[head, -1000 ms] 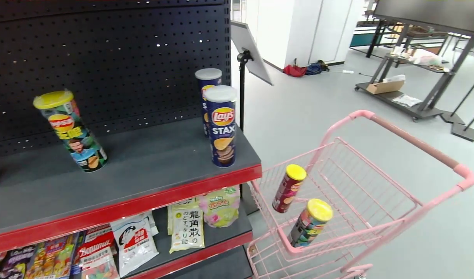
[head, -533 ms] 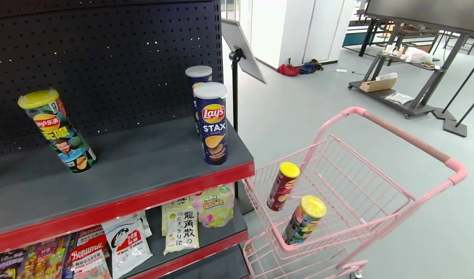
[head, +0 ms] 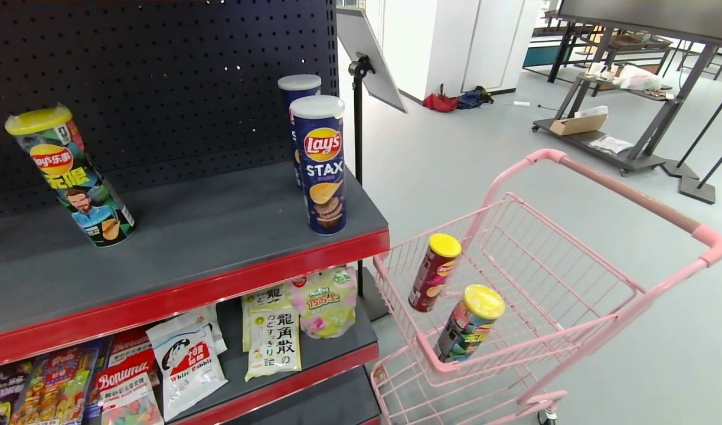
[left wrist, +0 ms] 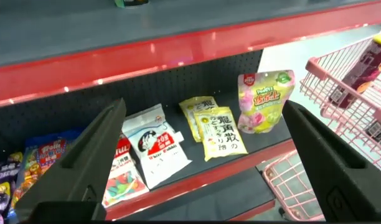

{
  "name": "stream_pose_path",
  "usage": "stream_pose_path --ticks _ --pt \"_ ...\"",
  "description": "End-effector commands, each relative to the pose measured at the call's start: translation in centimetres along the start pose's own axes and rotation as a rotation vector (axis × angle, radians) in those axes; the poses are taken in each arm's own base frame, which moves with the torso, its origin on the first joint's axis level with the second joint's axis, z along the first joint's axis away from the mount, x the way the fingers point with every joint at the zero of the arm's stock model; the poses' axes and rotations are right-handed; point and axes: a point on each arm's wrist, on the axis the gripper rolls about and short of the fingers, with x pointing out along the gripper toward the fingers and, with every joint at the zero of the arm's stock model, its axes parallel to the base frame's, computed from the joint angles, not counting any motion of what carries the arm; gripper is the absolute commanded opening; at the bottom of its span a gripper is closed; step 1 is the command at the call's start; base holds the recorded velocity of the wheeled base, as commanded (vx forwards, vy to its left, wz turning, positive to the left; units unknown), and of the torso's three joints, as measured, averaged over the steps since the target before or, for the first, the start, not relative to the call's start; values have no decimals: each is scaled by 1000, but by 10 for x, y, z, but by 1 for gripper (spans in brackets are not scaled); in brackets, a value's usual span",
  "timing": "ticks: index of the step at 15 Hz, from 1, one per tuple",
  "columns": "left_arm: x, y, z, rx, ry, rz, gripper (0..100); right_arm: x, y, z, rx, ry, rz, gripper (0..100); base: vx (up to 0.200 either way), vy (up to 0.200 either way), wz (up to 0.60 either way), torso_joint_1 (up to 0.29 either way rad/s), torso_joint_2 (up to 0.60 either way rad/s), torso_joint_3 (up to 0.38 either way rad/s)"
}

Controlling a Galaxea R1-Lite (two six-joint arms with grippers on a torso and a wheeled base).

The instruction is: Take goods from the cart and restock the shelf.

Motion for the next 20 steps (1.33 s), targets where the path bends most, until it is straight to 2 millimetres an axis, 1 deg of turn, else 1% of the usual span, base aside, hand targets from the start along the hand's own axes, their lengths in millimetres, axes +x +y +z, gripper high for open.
stream_pose_path --ticks 1,4,11,15,16,17,18,19,20 --pt "0 0 0 0 1 0 100 0 0 0 0 2 -1 100 0 0 0 -139 398 237" --pt "0 0 0 0 1 0 100 0 0 0 -2 0 -1 100 0 0 0 -154 426 268" --pt "0 0 0 0 1 0 100 0 0 0 -2 0 -1 100 0 0 0 -171 528 347" --pt "0 0 0 0 1 0 100 1 0 1 -14 14 18 100 0 0 0 -37 125 88" --pt "0 0 0 3 1 0 100 1 1 44 -14 -29 50 100 0 0 0 0 0 0" --pt "0 0 0 4 1 -2 100 23 2 105 40 18 60 100 0 0 0 0 0 0" --pt "0 0 0 3 1 -2 100 42 4 135 90 44 114 100 0 0 0 0 0 0" --pt "0 0 0 3 1 -3 100 60 7 146 46 95 208 100 0 0 0 0 0 0" --pt "0 0 0 3 1 -3 100 77 11 136 -7 182 249 100 0 0 0 0 0 0"
